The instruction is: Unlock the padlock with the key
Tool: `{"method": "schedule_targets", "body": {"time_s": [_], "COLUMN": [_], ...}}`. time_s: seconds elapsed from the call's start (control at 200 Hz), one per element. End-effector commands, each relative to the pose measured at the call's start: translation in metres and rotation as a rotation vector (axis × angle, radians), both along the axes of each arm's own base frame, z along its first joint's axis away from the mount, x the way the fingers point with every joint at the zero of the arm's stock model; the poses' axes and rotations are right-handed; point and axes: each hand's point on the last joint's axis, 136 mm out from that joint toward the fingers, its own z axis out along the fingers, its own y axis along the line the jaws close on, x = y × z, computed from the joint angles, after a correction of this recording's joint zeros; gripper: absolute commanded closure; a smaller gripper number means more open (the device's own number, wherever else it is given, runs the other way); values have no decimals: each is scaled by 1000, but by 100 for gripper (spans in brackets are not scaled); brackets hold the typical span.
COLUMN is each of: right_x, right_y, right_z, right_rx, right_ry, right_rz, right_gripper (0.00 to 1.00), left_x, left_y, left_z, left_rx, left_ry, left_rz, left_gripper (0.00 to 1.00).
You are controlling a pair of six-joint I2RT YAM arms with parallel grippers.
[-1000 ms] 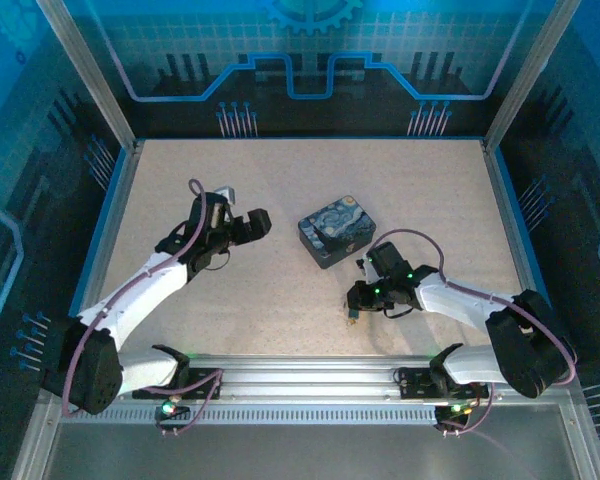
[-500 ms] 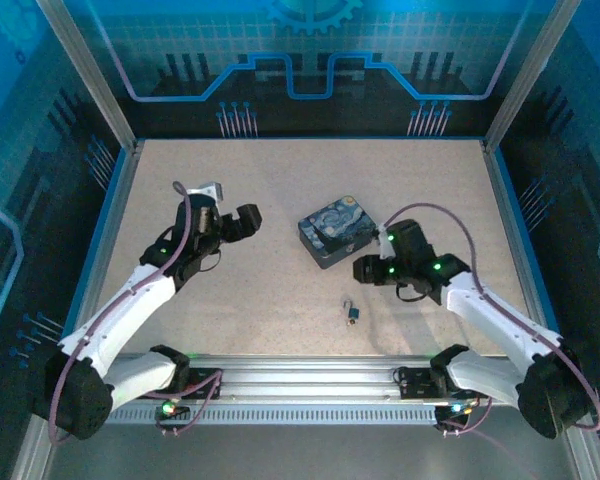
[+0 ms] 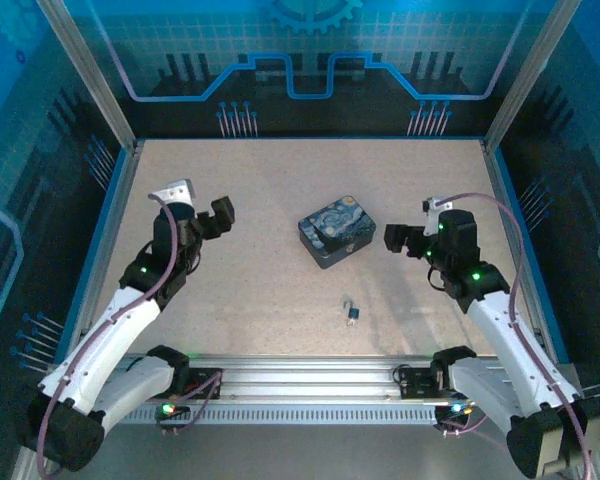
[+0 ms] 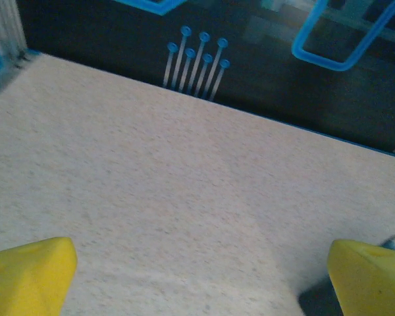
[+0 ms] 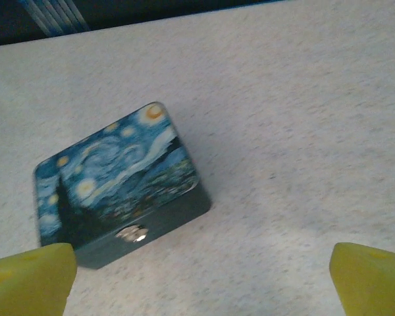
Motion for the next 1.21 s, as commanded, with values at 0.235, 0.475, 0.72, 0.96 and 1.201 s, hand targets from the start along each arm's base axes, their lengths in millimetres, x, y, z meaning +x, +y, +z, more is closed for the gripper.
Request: {"method": "schedule_targets", "body": {"time_s": [0.235,0.475,0.72,0.96,1.201], "right_x": [32,52,75,83,92], "right_y": [-61,-63,-47,-46,-48], "right_z": [-48,-85,-84,-102,-109], "right_rx": [-269,-268,-263,-269,-263], "right_ry": [-72,-113,-209,-262,-211], "right_rz": [-171,-185,-95,-69,-69], "right_gripper": [0,0,0,0,0], "left_x": [10,22,41,58,63], "left_y": [30,44,41,32,32], "left_z": [-53,-98,-119,-135,-145], "left_rx": [350,313,340,357,359], "left_ry": [18,93,46,-14,-42], "left_rz": [25,61,32,-13,-43], "left_gripper": [1,1,1,1,1]}}
